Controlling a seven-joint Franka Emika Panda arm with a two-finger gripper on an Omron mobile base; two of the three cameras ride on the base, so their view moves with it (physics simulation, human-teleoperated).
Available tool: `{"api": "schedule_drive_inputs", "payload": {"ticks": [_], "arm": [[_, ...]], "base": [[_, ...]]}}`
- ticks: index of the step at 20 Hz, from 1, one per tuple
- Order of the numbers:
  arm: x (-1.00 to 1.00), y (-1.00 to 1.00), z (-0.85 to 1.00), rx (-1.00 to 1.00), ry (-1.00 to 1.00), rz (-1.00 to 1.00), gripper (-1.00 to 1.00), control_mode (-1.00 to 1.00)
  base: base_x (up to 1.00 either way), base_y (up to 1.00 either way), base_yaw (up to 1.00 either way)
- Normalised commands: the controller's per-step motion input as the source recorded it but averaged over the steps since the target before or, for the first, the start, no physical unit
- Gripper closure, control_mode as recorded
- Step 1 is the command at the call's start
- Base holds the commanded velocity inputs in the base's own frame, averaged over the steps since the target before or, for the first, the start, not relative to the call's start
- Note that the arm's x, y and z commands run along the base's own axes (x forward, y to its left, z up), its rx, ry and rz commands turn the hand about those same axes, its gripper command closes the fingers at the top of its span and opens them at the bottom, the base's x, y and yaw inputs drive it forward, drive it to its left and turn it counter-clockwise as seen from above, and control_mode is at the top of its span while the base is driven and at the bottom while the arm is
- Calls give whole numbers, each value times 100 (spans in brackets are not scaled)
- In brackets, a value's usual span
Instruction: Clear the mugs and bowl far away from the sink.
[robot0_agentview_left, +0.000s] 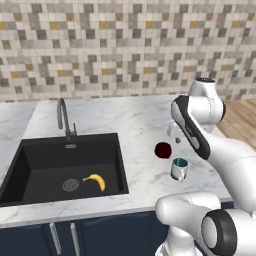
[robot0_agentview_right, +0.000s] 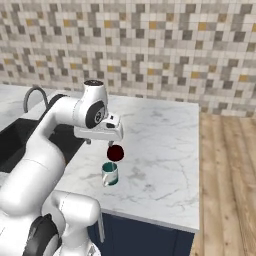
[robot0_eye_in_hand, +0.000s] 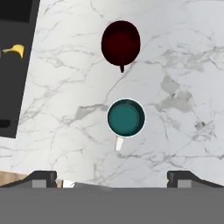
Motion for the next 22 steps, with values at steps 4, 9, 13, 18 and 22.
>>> {"api": "schedule_drive_inputs", "payload": {"ticks": [4,9,13,18,22], "arm": [[46,0,-31,-1,4,0,-100,-100],[47,0,-25,-1,12,0,-100,-100],[47,0,-29,0,8,0,-100,-100],[38,0,-27,0,2,0,-100,-100],[32,0,-32,0,0,0,-100,-100]], "base": [[0,0,0],[0,0,0],[0,0,0],[0,0,0],[0,0,0]]}}
